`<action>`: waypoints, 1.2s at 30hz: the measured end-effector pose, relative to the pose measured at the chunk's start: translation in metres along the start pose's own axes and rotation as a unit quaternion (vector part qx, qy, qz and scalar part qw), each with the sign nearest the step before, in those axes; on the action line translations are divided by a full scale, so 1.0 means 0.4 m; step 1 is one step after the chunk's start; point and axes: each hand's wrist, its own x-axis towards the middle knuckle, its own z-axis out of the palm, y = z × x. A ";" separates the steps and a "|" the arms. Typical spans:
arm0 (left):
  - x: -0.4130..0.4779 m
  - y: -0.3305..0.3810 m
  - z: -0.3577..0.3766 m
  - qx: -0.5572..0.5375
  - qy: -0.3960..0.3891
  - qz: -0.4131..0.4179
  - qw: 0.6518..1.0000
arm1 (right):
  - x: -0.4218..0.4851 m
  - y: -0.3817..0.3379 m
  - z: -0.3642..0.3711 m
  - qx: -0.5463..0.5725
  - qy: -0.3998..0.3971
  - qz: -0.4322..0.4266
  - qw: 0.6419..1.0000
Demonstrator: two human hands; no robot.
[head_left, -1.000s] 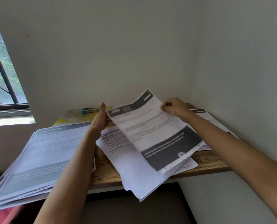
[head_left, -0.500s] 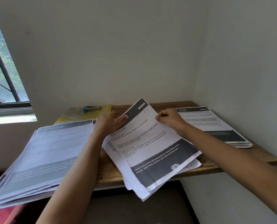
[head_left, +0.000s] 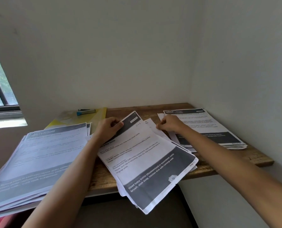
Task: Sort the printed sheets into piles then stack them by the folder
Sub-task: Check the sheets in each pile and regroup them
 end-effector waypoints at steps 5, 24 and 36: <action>0.001 0.002 0.000 0.025 -0.011 0.004 1.000 | -0.010 -0.020 0.003 0.048 -0.003 -0.002 0.999; -0.006 0.005 -0.007 -0.082 0.076 0.016 0.994 | -0.011 -0.032 -0.042 0.190 0.111 -0.071 0.973; -0.008 -0.001 -0.010 -0.098 0.082 0.008 0.992 | -0.021 -0.037 -0.142 0.154 -0.009 0.014 0.988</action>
